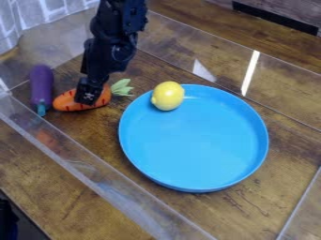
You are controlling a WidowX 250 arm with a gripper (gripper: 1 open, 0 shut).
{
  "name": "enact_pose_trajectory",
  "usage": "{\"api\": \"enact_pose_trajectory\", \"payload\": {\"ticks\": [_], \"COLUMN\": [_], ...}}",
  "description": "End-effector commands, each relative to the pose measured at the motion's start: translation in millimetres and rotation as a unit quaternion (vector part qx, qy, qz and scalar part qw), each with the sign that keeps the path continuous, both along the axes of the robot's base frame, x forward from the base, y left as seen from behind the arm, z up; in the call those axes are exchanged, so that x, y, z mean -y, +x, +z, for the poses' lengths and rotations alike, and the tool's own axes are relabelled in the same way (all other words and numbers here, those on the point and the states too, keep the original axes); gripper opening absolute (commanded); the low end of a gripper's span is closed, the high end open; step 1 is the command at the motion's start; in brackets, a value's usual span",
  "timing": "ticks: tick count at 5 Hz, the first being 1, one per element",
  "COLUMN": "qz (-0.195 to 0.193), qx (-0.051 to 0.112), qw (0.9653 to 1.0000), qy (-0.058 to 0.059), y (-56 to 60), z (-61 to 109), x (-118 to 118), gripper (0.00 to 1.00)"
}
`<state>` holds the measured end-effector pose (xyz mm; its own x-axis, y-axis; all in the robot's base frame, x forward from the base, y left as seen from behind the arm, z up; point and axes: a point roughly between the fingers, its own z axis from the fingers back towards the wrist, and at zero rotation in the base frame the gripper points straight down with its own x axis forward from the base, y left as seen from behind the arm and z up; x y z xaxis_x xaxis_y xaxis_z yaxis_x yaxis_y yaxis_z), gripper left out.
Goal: Move the carrot to the right side
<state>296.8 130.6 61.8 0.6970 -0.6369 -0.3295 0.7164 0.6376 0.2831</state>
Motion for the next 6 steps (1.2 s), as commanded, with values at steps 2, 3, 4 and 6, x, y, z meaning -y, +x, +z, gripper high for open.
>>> {"api": "enact_pose_trajectory", "payload": {"ticks": [2,3,4,6], "qz": [-0.012,-0.023,-0.061,-0.077], "qx": [0.04,0.041,0.044,0.036], "qw": [0.9991,0.9989,0.9972,0.9963], "qy": [0.005,0.001,-0.002,0.01], "y": [5.5,11.4,14.4,16.9], "z": [11.9,-1.4,-15.6,-12.4], "x": [-7.9,-3.5,6.5,18.0], "gripper": [1.0,1.0,1.0,1.0]}}
